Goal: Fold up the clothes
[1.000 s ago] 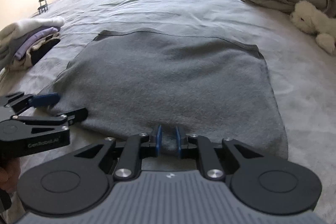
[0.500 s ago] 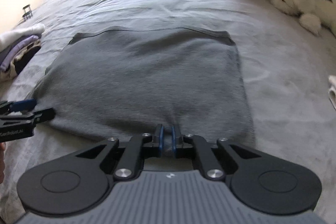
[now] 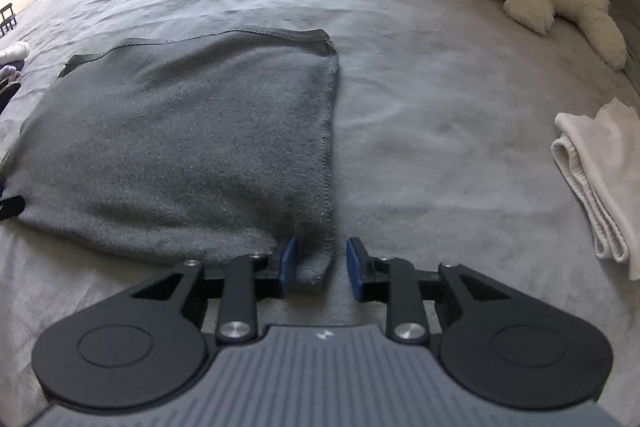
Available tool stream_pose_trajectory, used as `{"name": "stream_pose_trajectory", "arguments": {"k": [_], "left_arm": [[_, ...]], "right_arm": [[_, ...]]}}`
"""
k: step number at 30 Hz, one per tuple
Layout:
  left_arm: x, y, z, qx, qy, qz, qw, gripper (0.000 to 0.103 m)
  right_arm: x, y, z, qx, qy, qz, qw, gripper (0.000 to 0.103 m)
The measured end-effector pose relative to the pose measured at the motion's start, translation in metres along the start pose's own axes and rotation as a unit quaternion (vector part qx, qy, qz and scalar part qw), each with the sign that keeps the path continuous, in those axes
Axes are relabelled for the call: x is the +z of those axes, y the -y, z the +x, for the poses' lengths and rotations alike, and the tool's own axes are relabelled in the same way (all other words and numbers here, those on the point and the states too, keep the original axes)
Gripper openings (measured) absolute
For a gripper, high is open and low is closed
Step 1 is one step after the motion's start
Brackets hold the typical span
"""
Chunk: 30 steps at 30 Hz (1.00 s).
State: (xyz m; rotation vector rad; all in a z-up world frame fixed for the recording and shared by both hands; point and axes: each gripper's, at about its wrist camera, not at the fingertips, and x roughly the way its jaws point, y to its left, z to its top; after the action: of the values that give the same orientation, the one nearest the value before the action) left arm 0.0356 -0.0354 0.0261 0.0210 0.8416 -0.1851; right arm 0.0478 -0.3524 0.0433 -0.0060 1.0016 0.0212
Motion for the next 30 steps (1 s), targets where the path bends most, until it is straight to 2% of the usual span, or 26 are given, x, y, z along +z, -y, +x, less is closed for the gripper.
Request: {"name": "stream_pose_trajectory", "arguments": {"k": [2, 4, 8, 14, 18, 20, 21, 24, 27, 30], "left_arm": [[0.001, -0.001, 0.000, -0.002, -0.001, -0.001, 1.0000, 0.076], [0.003, -0.003, -0.002, -0.010, 0.002, -0.010, 0.9999, 0.077], [0.017, -0.016, -0.012, -0.031, 0.040, -0.044, 0.9977, 0.078], [0.035, -0.020, 0.011, -0.042, 0.077, -0.035, 0.9955, 0.081], [0.042, -0.017, 0.029, -0.026, 0.086, -0.013, 0.9958, 0.081], [0.042, -0.022, 0.041, 0.029, 0.074, -0.009, 0.9968, 0.082], [0.041, -0.028, 0.048, 0.041, 0.061, -0.014, 0.9972, 0.085], [0.041, -0.039, 0.050, 0.017, 0.058, -0.038, 0.9975, 0.085], [0.043, -0.037, 0.049, 0.023, 0.056, -0.036, 0.9975, 0.085], [0.044, -0.042, 0.048, 0.018, 0.054, -0.046, 0.9973, 0.085]], "right_arm": [[0.000, -0.001, -0.003, -0.007, 0.009, -0.003, 1.000, 0.030], [0.002, -0.005, -0.011, -0.024, 0.039, -0.012, 0.999, 0.030], [0.007, -0.018, -0.019, 0.013, 0.081, -0.009, 0.997, 0.030], [0.024, -0.051, -0.007, 0.051, 0.121, -0.007, 0.991, 0.030], [0.034, -0.069, 0.017, 0.051, 0.109, -0.026, 0.992, 0.032], [0.038, -0.077, 0.029, 0.051, 0.102, -0.035, 0.993, 0.033], [0.041, -0.081, 0.035, 0.051, 0.098, -0.039, 0.993, 0.033], [0.042, -0.069, 0.042, 0.060, 0.095, -0.031, 0.993, 0.034], [0.047, -0.051, 0.040, 0.051, 0.085, -0.002, 0.995, 0.032], [0.047, -0.036, 0.043, 0.065, 0.076, 0.017, 0.995, 0.016]]}}
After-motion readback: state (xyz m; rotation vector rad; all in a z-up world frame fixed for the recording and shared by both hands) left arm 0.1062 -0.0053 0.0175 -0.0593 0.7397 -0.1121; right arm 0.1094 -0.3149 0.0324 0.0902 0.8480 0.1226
